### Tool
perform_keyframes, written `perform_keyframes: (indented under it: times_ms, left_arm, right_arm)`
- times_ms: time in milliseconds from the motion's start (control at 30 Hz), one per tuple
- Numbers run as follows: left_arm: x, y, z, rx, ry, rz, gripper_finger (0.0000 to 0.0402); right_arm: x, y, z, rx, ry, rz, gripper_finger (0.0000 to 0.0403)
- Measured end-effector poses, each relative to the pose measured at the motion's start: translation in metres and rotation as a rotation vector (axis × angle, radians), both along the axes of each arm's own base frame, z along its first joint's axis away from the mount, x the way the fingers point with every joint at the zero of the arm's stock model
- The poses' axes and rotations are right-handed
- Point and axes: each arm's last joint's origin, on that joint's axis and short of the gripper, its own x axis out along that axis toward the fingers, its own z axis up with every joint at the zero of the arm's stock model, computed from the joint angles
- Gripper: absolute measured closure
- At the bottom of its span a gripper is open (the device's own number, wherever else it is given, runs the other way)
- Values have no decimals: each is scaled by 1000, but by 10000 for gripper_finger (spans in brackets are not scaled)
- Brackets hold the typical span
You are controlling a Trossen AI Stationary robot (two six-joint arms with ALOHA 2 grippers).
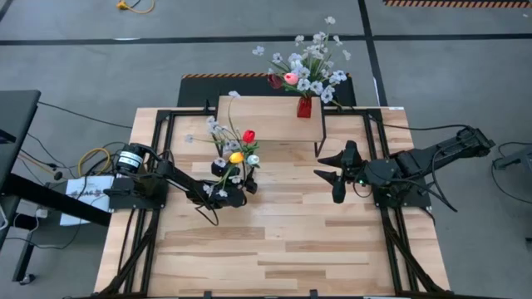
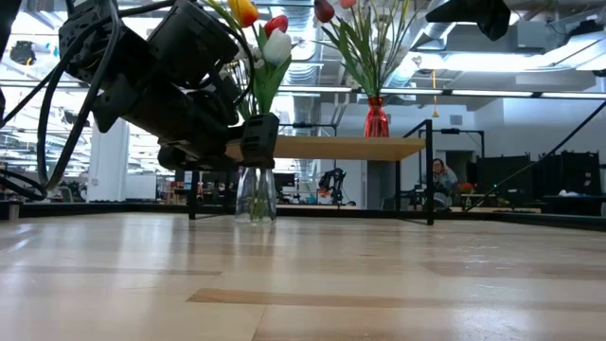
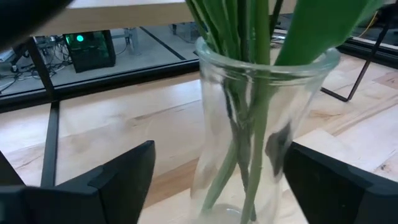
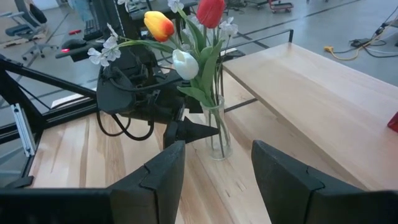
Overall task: Pick and place flowers into a vace then onto a shelf
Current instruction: Put the transparent vase with flowers on the shelf
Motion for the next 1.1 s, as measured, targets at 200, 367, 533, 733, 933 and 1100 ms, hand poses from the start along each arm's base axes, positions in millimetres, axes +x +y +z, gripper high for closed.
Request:
perform_keyframes:
  times_ms: [200,367,533,733,933,1100]
  left_arm:
    - [0,0,0,-7,-1,-7,142]
    - [0,0,0,-14,0,-17,196]
    - [1,0,0,-22,0,-29,225]
    - [1,-1,0,-26,0,-34,209]
    - [1,-1,0,-27,-3,-37,223]
    - [0,-5,0,-18,-7,-35,225]
  right_arm:
    - [0,0,0,0,0,0,226]
    - [0,0,0,0,0,0,226]
    - [0,0,0,0,0,0,226]
    - [0,0,0,0,0,1,226]
    - [0,0,-1,-2,7,2,226]
    - [0,0,-1,-3,7,2,226]
